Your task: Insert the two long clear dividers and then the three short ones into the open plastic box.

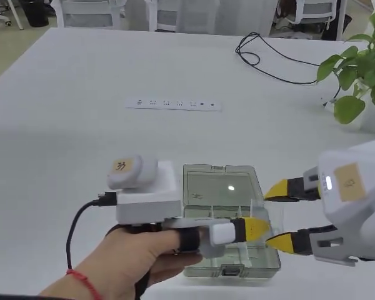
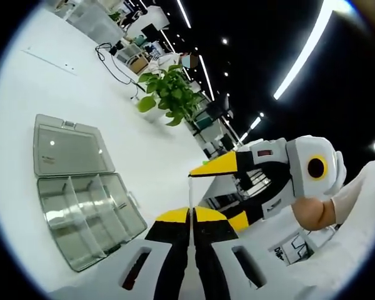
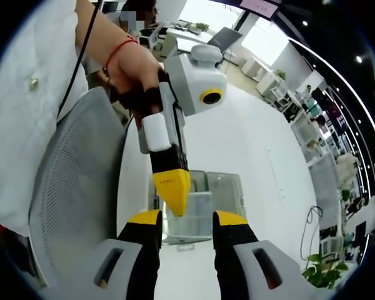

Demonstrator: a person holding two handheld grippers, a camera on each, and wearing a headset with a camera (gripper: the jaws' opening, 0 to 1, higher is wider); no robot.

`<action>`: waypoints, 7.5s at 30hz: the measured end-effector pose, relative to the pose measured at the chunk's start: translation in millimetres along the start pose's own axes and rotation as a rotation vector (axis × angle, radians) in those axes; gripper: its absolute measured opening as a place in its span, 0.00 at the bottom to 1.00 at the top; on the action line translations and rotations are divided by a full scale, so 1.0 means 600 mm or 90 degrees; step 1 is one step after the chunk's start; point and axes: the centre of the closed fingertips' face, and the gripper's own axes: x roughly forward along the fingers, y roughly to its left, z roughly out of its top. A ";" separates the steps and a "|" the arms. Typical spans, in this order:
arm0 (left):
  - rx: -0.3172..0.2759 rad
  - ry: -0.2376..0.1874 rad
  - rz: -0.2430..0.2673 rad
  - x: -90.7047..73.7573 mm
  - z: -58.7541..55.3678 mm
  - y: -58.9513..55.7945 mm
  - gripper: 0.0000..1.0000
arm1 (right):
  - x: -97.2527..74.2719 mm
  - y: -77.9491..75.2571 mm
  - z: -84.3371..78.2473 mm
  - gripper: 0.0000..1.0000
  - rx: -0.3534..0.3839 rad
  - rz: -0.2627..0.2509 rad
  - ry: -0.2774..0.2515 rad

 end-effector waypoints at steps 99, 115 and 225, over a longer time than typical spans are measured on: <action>0.455 0.062 -0.018 -0.068 -0.005 -0.008 0.39 | -0.050 0.019 0.016 0.03 0.184 0.258 -0.165; 0.460 0.057 0.065 -0.111 0.005 0.058 0.76 | -0.008 -0.007 -0.033 0.03 0.165 0.223 -0.093; 0.450 0.081 0.100 -0.140 -0.014 0.099 1.00 | 0.190 0.017 -0.154 0.03 0.098 0.231 0.041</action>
